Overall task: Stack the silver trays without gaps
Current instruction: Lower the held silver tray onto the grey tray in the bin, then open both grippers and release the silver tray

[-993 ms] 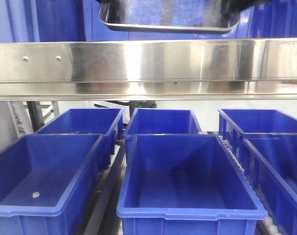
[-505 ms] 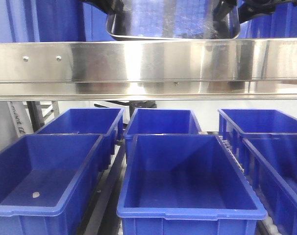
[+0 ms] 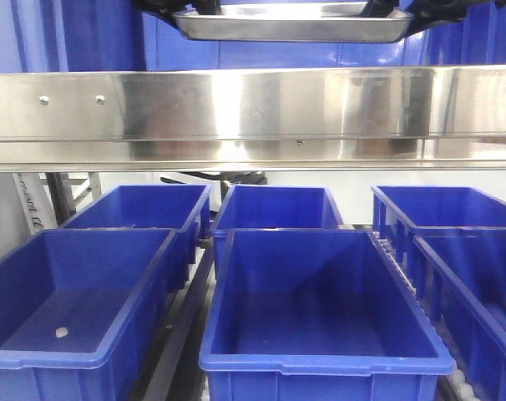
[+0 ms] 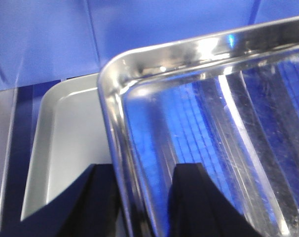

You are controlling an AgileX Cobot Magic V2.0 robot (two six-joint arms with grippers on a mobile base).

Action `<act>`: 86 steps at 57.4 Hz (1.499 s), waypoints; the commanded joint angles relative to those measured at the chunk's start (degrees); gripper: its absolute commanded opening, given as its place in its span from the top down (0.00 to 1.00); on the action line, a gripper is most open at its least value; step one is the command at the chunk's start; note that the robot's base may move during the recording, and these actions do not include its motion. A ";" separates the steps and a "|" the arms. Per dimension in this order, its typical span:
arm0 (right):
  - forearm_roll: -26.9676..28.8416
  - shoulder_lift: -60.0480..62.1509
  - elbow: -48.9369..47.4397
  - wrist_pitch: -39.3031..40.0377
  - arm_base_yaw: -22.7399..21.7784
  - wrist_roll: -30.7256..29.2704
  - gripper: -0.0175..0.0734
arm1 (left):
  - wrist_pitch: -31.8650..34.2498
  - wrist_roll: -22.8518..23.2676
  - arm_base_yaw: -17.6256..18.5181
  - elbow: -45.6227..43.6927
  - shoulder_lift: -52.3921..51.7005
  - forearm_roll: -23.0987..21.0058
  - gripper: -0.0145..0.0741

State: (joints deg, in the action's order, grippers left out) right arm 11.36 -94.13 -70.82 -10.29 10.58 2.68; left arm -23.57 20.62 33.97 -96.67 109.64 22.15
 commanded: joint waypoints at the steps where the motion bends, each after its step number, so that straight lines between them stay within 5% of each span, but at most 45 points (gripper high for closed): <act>1: 0.28 0.18 -0.54 3.36 0.76 -0.72 0.62 | 4.02 -0.55 1.06 -0.13 -0.59 0.17 0.61; 48: -2.67 -1.89 -0.54 4.38 0.76 -0.72 0.62 | 4.12 -0.55 1.06 -0.13 0.26 5.93 0.60; 58: -3.65 -2.37 -0.54 4.77 0.76 -0.72 0.61 | 4.71 -0.55 1.06 -0.13 1.56 6.06 0.49; 72: -4.16 -4.18 -0.67 6.52 0.76 -0.72 0.41 | 6.06 -0.55 1.06 -0.13 2.24 6.54 0.39; 86: -4.16 -3.28 -0.67 8.44 0.76 -0.72 0.40 | 6.99 -0.55 0.40 -0.13 2.03 6.67 0.39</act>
State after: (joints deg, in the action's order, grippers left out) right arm 7.68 -98.58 -70.94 -4.19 11.21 2.47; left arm -17.76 20.15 34.74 -96.67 111.96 28.49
